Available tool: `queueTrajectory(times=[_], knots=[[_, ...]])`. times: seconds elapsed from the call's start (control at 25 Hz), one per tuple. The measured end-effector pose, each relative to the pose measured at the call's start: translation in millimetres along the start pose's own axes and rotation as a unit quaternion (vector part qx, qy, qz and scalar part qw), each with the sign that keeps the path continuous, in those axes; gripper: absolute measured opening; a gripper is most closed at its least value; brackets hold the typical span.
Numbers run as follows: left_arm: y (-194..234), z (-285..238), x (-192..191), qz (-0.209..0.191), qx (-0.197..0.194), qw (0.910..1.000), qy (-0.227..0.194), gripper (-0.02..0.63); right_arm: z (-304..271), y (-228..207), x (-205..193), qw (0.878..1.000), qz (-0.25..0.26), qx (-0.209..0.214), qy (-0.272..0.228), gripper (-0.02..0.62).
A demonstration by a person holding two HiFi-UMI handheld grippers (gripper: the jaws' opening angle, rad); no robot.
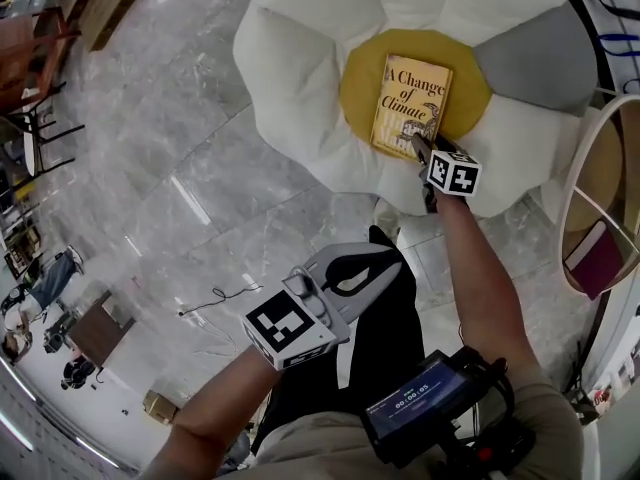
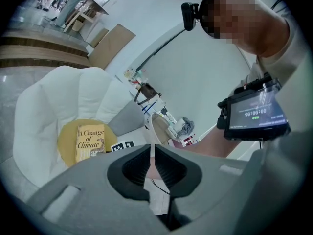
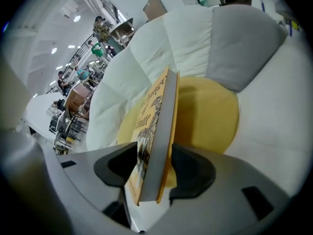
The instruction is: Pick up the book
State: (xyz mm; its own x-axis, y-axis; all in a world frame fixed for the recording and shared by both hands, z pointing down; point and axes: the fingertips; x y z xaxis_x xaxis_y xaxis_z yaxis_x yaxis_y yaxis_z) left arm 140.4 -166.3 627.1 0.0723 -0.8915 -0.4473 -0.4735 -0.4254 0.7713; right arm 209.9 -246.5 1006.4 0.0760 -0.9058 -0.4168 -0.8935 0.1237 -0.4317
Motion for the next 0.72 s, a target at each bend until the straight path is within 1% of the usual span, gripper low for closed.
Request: queueTrajectory(times=[0.12,0.2,0.32,0.4,0.44,0.48,0.56,0.64,0.72], knots=[[-5,-4,-1,0.002,0.008,0.9999,-0.010,0.012,7,-14,2,1.000,-0.026,0.004,-0.006,0.209],[-3,7,-1,0.006,0.012,0.9998,-0.017,0.012,8,-8,6,0.999,-0.041,0.014,-0.011,0.195],[4,33,-3,0.014,0.016,0.9995,-0.024,0.012,8,16,14,0.996,-0.076,0.035,-0.025,0.170],[8,46,-5,0.018,0.019,0.9993,-0.027,0.012,4,37,19,0.993,-0.095,0.063,-0.030,0.161],[8,49,-5,0.018,0.020,0.9992,-0.029,0.012,0,48,22,0.992,-0.096,0.080,-0.028,0.156],[8,49,-6,0.018,0.021,0.9992,-0.030,0.012,-3,55,24,0.992,-0.091,0.089,-0.023,0.156],[5,44,-8,0.015,0.025,0.9990,-0.033,0.012,-6,55,26,0.994,-0.078,0.075,-0.015,0.158],[0,45,-9,0.013,0.027,0.9988,-0.038,0.012,-5,51,27,0.995,-0.080,0.057,-0.015,0.156],[-4,54,-6,0.011,0.028,0.9986,-0.043,0.012,-2,54,27,0.995,-0.086,0.052,-0.016,0.153]])
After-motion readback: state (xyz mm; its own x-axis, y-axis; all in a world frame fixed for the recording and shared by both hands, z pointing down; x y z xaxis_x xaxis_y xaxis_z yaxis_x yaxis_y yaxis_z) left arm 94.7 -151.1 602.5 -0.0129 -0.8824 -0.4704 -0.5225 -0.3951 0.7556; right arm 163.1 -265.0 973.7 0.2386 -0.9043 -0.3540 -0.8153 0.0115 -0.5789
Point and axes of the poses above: the fingertips, and each gripper's own axes: z backward along the fingers, y to its left, x out of its top, and after that the axes turned 8 degrees about z, right-handed
